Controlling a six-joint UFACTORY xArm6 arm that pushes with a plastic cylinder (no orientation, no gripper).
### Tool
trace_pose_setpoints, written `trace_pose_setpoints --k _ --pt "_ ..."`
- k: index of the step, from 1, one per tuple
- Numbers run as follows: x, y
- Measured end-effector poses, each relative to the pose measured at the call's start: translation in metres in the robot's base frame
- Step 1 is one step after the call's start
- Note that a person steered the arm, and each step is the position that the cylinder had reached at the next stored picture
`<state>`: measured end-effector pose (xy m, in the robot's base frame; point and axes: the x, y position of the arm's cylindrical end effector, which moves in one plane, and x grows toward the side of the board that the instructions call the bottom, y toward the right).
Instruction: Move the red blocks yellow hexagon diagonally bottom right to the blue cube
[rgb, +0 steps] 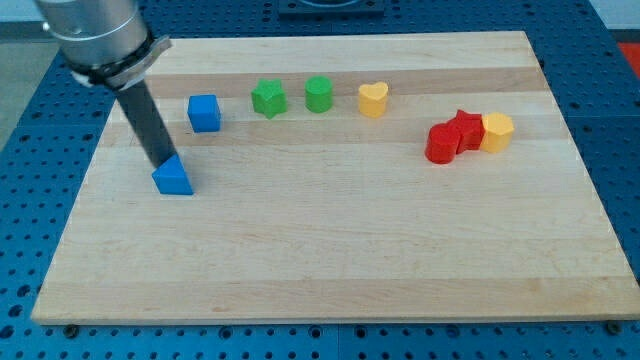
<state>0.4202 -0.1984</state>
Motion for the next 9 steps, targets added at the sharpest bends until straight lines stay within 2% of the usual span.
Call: trace_pose_setpoints --k 1,4,7,9 --pt "-0.022 0.03" --pt "0.034 0.184" --pt "0.042 0.347" --pt "0.036 0.423"
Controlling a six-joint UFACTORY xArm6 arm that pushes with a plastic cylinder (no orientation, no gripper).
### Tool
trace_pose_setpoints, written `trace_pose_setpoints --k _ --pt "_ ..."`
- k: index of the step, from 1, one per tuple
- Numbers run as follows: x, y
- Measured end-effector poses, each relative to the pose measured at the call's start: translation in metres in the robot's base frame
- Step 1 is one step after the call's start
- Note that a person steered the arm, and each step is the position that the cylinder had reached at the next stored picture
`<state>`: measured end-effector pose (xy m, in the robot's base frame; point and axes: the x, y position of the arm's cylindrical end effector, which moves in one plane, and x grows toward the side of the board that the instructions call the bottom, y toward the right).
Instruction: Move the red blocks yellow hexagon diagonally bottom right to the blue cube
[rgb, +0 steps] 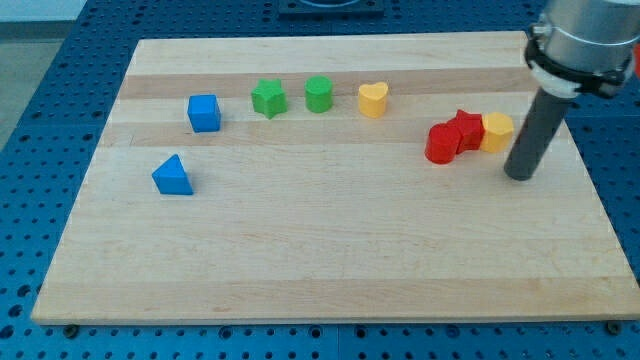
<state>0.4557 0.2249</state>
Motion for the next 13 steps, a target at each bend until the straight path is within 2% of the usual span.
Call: trace_pose_setpoints --k 1,4,8,9,10,11,12,13 --pt "-0.04 0.011" --pt "-0.046 0.007" --pt "-0.046 -0.056" --pt "-0.046 -0.049" --pt "-0.047 0.025" --pt "-0.1 0.031" --pt "-0.12 0.013" --pt "-0.107 0.004"
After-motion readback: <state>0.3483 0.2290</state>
